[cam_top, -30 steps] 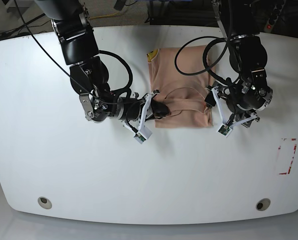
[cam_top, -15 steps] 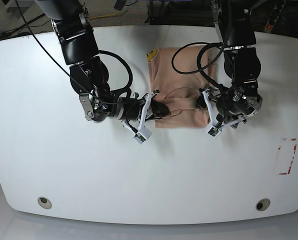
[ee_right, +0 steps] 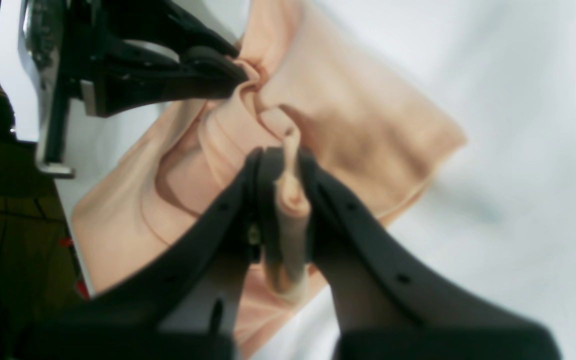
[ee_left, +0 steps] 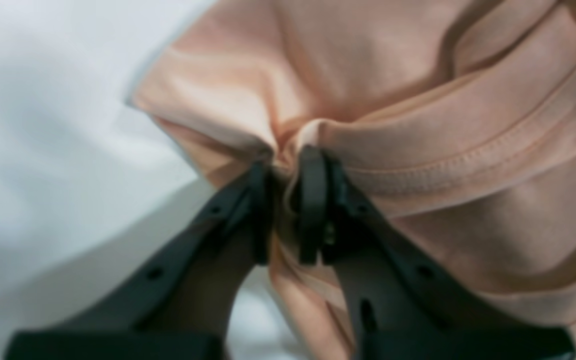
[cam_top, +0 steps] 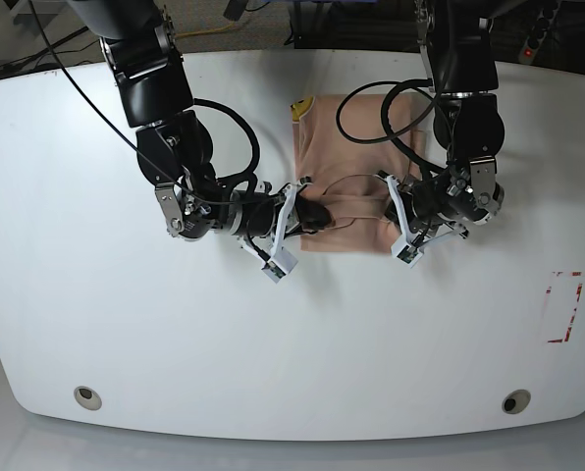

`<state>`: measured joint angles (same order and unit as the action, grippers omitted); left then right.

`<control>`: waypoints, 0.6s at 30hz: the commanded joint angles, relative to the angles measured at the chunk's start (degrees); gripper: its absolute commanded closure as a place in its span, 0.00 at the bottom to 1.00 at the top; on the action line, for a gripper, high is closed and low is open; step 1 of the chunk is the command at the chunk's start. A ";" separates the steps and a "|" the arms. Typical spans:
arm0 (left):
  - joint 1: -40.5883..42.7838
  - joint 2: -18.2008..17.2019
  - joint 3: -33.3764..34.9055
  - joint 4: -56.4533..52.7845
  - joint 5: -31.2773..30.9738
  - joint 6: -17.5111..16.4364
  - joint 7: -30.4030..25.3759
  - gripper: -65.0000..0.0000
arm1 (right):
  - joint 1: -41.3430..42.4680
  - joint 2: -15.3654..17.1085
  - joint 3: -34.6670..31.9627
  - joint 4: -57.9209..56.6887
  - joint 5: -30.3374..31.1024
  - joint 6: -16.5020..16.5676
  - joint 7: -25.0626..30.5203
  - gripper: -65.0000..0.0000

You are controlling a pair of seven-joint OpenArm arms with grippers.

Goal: Fold the T-shirt properly

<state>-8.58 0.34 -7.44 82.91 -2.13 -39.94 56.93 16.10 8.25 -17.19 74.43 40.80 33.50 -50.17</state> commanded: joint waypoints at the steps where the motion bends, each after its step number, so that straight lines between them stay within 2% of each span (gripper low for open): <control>1: -1.14 -0.03 0.01 1.17 -0.37 -0.06 -0.88 0.99 | 1.35 -0.12 0.27 1.21 1.36 0.48 1.16 1.00; 18: 2.29 -0.82 0.01 13.75 -0.11 -0.06 -0.44 0.99 | 0.65 1.02 0.27 9.92 1.45 -0.05 0.63 1.00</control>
<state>-5.74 -0.08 -7.44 94.26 -1.61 -39.97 57.45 15.29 9.13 -17.21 82.24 40.88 33.06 -50.92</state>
